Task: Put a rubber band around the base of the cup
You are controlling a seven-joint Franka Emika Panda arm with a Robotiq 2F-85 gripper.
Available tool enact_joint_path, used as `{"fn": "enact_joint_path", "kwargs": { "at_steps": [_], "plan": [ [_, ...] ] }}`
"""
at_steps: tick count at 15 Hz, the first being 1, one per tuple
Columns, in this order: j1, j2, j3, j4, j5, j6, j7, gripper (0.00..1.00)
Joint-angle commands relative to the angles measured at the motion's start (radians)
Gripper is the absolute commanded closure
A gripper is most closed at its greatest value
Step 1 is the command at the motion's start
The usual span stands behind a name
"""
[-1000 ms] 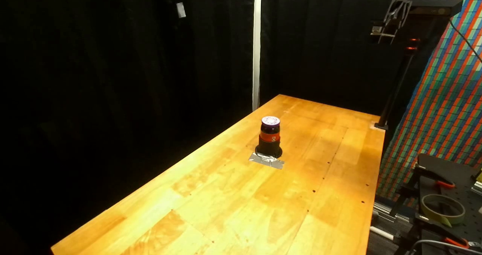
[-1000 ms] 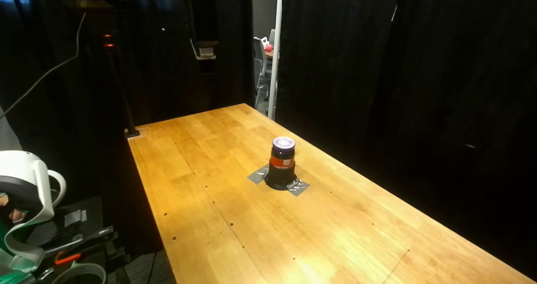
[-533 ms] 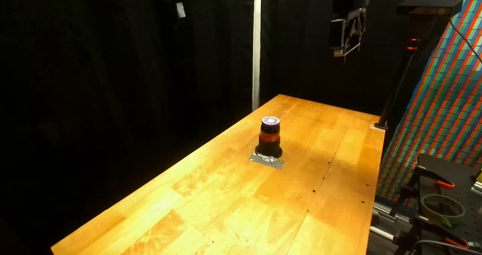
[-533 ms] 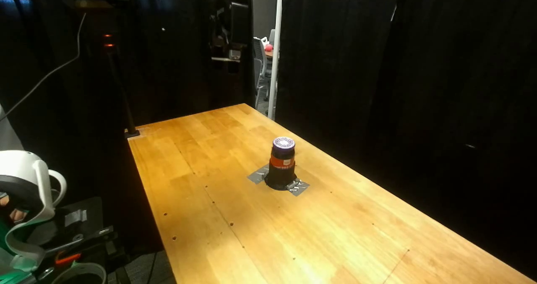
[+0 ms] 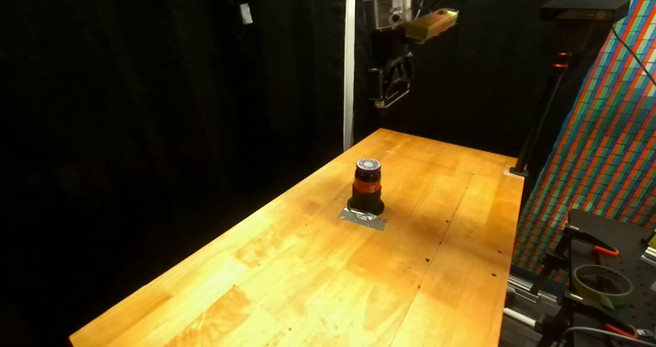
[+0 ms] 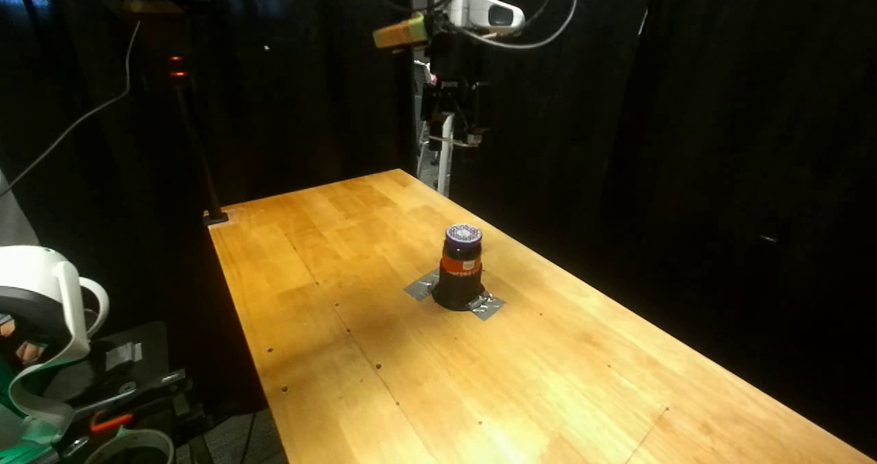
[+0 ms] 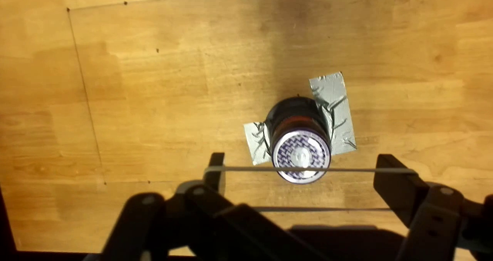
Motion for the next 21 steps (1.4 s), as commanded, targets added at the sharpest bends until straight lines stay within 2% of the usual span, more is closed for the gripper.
{"fn": "enact_joint_path", "kwargs": {
  "at_steps": [1, 7, 17, 21],
  "plan": [
    [0.033, 0.159, -0.038, 0.173, 0.049, 0.041, -0.045, 0.00],
    [0.036, 0.273, -0.066, 0.215, 0.104, 0.176, -0.079, 0.00],
    [0.038, 0.369, -0.100, 0.203, 0.128, 0.259, -0.071, 0.00],
    [0.035, 0.392, -0.106, 0.202, 0.132, 0.257, -0.069, 0.00]
  ]
}}
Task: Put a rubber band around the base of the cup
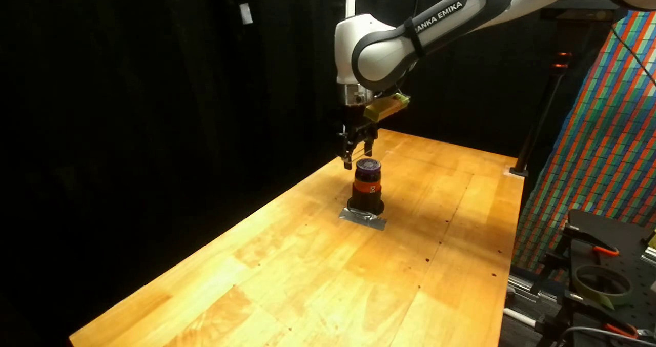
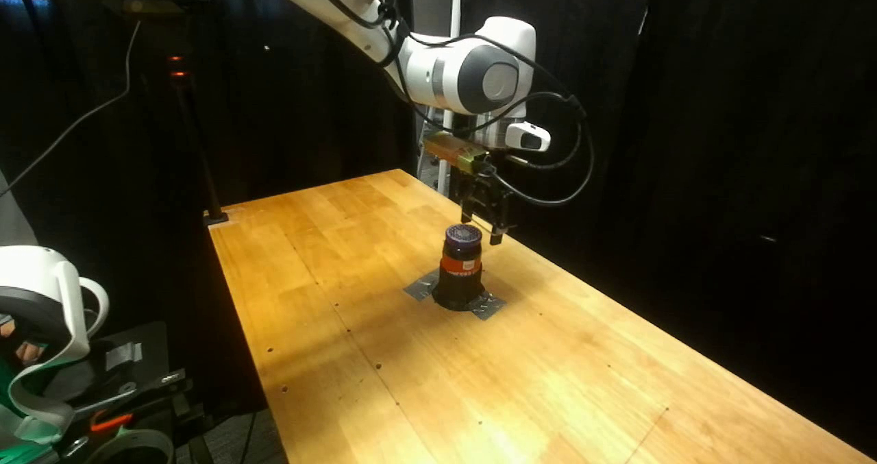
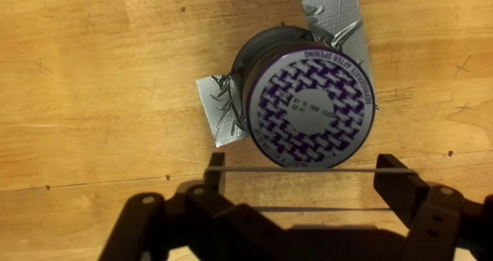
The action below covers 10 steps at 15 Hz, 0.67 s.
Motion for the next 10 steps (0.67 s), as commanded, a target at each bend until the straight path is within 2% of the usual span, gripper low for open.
{"fn": "enact_joint_path", "kwargs": {
  "at_steps": [1, 10],
  "plan": [
    [0.009, 0.030, -0.020, 0.032, 0.028, -0.001, -0.009, 0.00],
    [-0.023, 0.018, -0.005, 0.004, 0.109, -0.103, -0.048, 0.00]
  ]
}}
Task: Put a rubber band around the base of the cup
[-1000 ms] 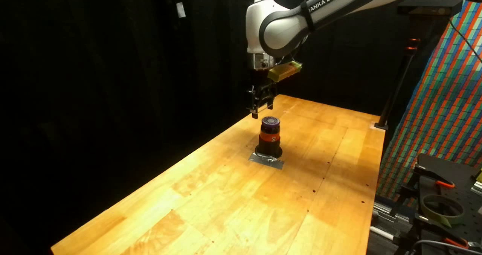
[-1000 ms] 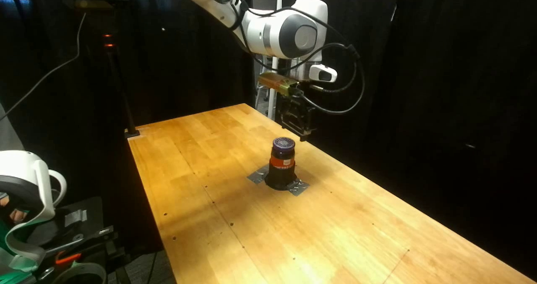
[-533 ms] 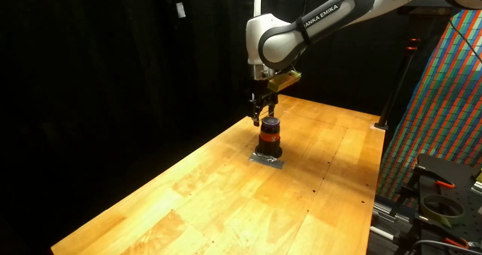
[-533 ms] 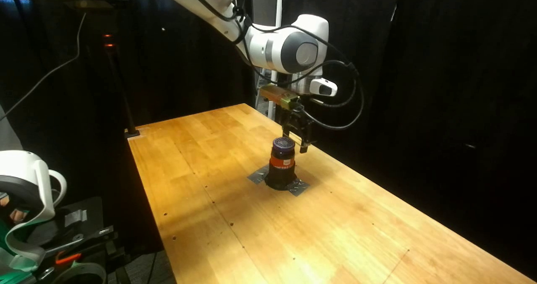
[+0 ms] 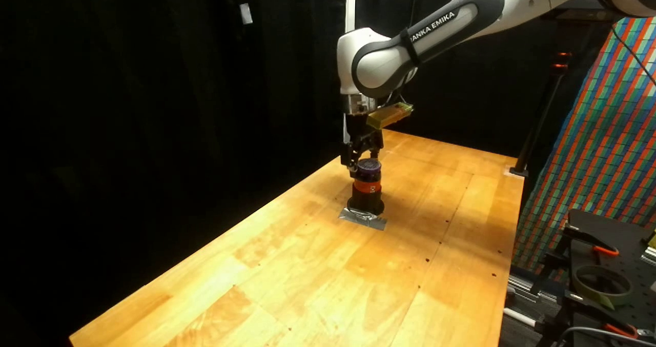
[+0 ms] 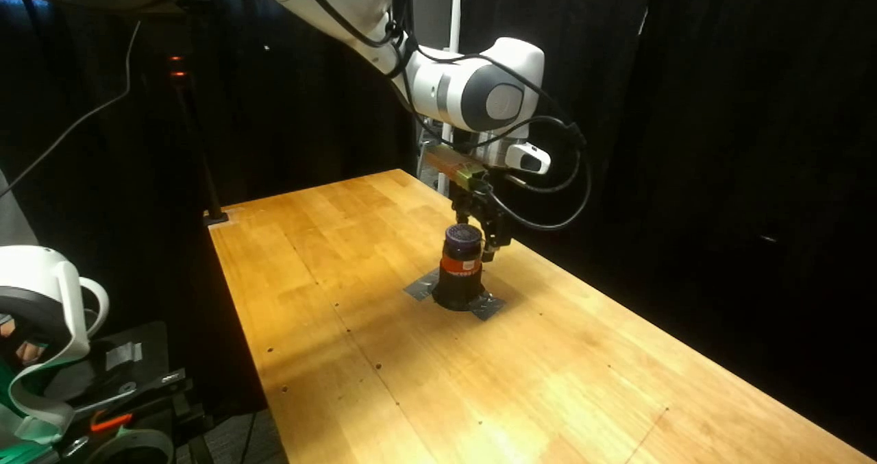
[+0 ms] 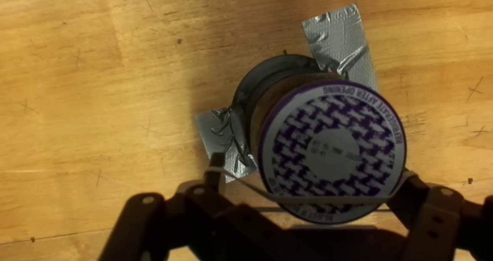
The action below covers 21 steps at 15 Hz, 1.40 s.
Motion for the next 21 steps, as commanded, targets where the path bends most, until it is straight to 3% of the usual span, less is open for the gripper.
{"fn": "enact_joint_path", "kwargs": {
  "at_steps": [1, 11, 21],
  "plan": [
    [-0.016, -0.023, 0.007, -0.006, 0.061, -0.068, -0.037, 0.00],
    [-0.036, -0.096, 0.009, -0.144, 0.127, -0.060, -0.086, 0.00],
    [-0.028, -0.195, 0.007, -0.352, 0.122, 0.116, -0.087, 0.00]
  ]
}}
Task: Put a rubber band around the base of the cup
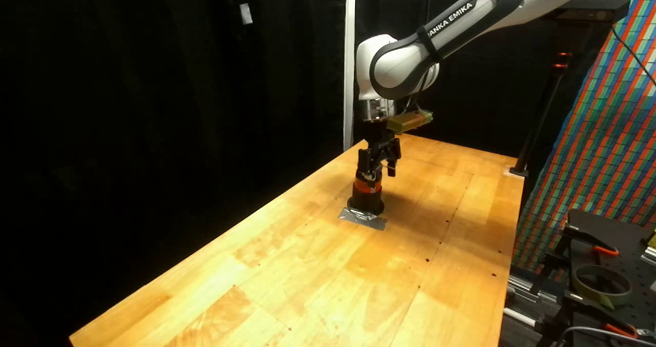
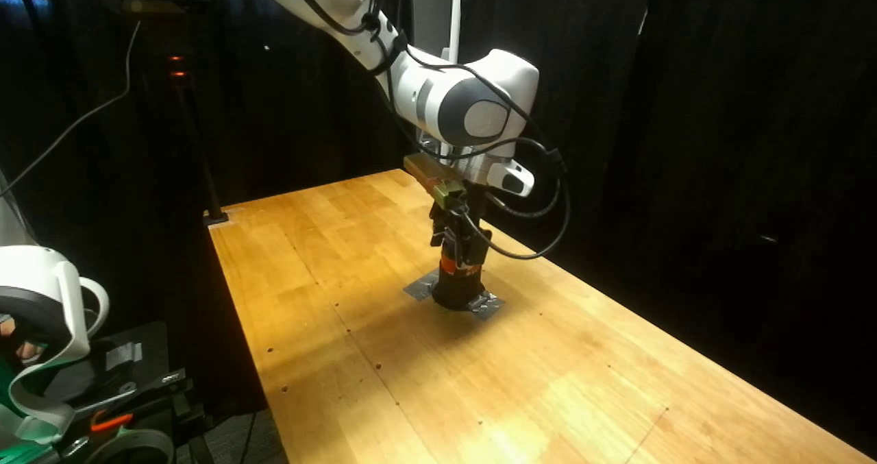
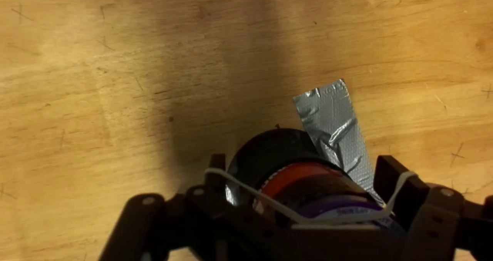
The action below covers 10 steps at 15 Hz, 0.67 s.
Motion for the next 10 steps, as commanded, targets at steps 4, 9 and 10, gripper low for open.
{"fn": "enact_joint_path", "kwargs": {
  "at_steps": [4, 9, 10],
  "plan": [
    [-0.006, -0.116, 0.002, -0.195, 0.020, 0.129, -0.024, 0.00],
    [0.000, -0.171, 0.004, -0.316, 0.020, 0.298, -0.014, 0.49],
    [0.001, -0.185, 0.004, -0.343, 0.020, 0.335, -0.010, 0.56]
  ]
}}
